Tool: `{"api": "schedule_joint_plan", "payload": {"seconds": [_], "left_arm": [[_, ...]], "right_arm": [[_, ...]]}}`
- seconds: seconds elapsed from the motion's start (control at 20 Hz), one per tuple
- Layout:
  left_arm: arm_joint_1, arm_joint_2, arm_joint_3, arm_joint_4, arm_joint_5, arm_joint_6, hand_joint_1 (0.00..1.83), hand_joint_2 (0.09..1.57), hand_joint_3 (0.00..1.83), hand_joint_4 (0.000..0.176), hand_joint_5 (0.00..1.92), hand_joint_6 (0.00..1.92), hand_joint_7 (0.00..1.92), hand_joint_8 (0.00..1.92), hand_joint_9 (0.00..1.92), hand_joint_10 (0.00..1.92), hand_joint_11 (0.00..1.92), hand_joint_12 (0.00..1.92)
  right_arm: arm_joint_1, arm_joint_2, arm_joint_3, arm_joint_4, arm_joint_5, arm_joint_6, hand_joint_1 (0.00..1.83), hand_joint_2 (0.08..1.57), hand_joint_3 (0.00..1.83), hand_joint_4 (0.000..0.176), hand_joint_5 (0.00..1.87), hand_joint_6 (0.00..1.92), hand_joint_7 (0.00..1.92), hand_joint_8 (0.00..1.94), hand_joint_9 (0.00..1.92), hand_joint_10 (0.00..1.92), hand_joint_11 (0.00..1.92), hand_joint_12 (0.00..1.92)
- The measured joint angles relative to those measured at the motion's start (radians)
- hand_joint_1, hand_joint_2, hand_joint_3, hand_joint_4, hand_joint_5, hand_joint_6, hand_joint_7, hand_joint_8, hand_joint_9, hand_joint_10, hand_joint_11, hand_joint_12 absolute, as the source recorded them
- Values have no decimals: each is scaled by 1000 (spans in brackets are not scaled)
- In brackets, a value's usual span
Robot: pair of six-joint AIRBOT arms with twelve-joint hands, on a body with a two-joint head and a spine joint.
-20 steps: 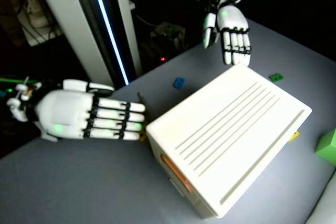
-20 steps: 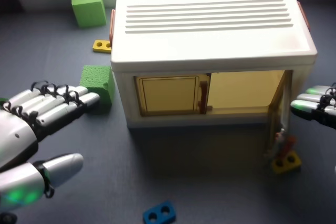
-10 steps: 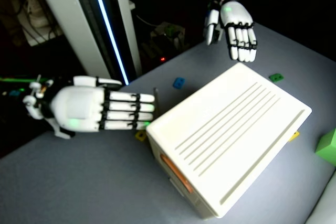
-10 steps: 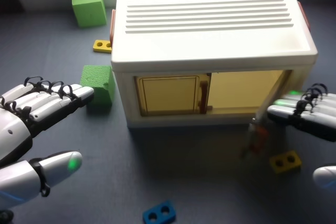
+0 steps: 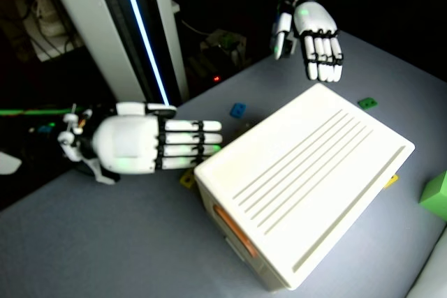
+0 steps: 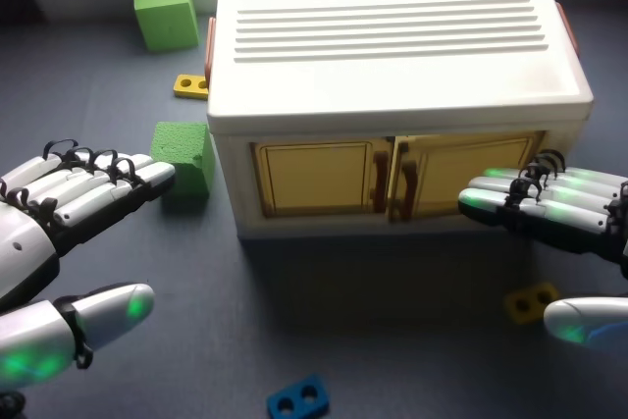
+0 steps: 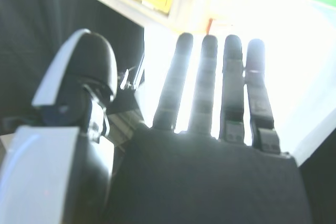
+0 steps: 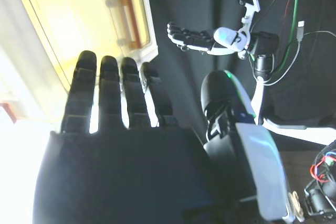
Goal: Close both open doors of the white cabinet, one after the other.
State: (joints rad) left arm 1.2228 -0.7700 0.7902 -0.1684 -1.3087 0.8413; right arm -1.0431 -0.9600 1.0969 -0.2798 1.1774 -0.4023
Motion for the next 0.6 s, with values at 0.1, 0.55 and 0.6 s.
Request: {"api": "schedule_joint_plan", "payload": {"seconds": [0.1,0.55,0.6], "left_arm": [[0,0,0,-1,-8,0,0,1450,2,0,106,3,122,4,151,4,0,434],[6,0,0,-15,-24,0,0,1457,4,0,98,1,118,5,139,5,0,506],[6,0,1,-19,-29,0,0,1459,4,0,98,1,129,8,152,9,0,497]], "right_arm": [[0,-2,2,-9,-3,17,0,1557,13,0,0,0,0,0,0,0,15,0],[-46,48,-13,-14,2,83,0,1543,3,0,15,6,0,0,0,0,12,5],[-65,50,-13,8,5,84,0,1544,3,0,13,5,0,0,0,0,7,3]]}}
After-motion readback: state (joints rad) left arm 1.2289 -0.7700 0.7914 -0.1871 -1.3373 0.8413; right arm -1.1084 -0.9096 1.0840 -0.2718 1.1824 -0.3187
